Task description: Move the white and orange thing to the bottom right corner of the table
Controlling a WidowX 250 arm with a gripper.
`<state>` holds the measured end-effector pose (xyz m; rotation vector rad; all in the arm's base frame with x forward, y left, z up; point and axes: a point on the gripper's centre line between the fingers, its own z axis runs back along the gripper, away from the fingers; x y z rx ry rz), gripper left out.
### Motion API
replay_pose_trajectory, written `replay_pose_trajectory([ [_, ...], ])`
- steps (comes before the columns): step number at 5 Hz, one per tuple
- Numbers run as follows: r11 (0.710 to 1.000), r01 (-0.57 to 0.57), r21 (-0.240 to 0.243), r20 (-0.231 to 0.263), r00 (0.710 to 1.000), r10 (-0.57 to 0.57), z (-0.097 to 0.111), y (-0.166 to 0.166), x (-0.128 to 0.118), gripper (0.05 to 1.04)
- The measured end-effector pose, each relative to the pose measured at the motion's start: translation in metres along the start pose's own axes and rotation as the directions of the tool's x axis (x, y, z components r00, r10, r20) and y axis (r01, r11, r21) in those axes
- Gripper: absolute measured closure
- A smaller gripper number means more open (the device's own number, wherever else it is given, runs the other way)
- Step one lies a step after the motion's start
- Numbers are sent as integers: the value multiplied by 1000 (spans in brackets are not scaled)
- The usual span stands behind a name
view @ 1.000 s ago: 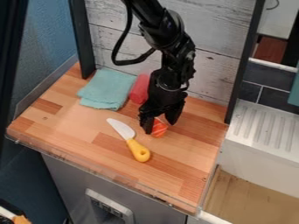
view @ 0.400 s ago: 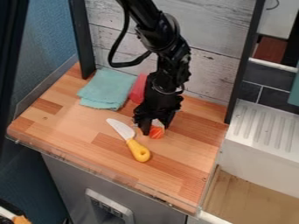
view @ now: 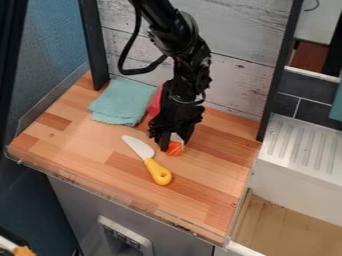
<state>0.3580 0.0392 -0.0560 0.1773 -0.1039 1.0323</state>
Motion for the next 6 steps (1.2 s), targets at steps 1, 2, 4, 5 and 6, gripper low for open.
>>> replay_pose_trajectory([
  [1,999,45,-29,-14,999,-45,2,-1,1,483],
  [2,991,85,-105,27,996,-82,31,1,1,483],
  [4,940,297,-170,117,953,-280,63,5,-40,483],
  [5,913,371,-169,120,927,-355,63,12,-66,483],
  [6,888,435,-146,121,899,-421,55,22,-88,483],
])
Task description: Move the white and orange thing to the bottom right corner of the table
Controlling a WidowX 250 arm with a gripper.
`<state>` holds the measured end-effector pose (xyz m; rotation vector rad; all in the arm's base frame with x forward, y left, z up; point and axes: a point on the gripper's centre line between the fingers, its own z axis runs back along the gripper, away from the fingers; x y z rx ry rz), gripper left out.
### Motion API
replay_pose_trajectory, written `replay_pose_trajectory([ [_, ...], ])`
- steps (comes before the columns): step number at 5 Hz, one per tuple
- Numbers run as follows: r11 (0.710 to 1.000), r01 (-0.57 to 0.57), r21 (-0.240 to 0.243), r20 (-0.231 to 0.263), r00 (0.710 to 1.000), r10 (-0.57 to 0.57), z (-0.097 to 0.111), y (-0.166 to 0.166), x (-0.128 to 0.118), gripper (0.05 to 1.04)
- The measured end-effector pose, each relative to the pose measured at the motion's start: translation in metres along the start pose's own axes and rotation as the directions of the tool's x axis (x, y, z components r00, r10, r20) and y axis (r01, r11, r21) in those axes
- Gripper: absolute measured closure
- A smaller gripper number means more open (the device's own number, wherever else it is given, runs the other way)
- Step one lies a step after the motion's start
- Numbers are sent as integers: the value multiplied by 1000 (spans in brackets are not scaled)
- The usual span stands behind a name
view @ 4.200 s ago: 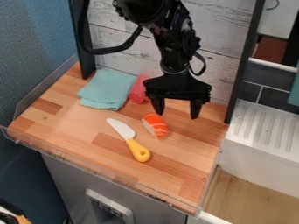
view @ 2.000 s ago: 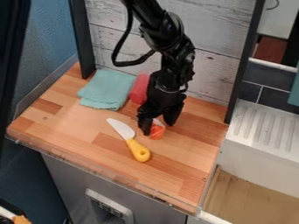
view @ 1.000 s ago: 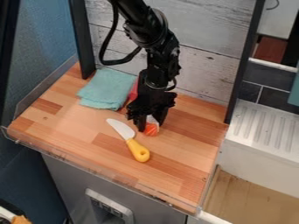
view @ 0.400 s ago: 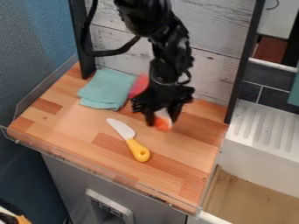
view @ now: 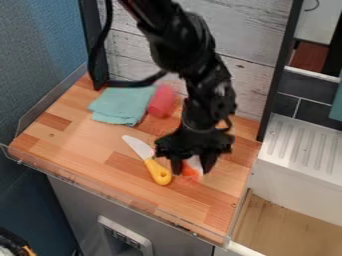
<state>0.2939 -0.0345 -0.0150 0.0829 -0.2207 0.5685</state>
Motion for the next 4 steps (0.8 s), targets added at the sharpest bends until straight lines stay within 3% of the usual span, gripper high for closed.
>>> replay_pose_trajectory([
  [1,998,64,-15,-4,998,-64,-5,-2,-19,483],
  [2,995,87,-41,-6,996,-87,-7,-6,-25,484],
  [4,990,138,-43,-25,990,-139,-27,-19,-32,484],
])
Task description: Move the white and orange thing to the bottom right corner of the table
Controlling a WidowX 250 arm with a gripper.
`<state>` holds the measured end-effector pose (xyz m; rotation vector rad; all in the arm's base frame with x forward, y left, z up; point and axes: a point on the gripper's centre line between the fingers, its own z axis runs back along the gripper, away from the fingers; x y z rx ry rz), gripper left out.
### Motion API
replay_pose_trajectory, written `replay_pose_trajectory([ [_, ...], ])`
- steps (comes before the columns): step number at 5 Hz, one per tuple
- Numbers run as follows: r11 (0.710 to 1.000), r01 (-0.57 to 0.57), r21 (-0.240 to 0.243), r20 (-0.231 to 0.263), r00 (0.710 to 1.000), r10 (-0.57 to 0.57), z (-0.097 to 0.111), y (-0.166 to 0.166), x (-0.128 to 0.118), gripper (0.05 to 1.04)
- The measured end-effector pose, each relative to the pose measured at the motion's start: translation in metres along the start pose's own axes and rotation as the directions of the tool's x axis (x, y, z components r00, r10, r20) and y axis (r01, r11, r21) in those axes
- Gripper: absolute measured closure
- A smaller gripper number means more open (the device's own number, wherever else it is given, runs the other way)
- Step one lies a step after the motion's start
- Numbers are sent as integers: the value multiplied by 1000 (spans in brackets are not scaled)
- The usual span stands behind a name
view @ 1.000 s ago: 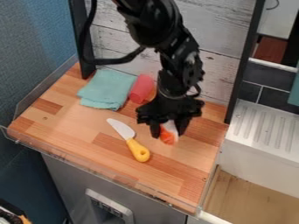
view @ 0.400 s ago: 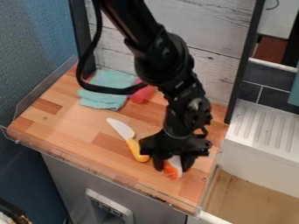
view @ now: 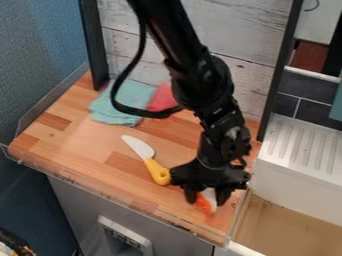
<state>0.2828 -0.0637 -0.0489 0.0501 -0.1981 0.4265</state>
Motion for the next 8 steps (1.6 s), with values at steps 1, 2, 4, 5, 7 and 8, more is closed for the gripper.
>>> replay_pose_trajectory([
  [1,1000,4,19,-12,1000,-3,-8,2,-1,412],
  [2,1000,-8,29,-13,1000,8,-7,4,-1,125],
  [4,998,-22,57,-7,1000,23,-7,8,0,81],
  [5,999,-51,15,15,999,51,12,10,12,84],
  [7,993,-50,-107,118,991,63,59,13,33,84],
  [8,986,-85,-142,122,987,102,55,26,34,84],
])
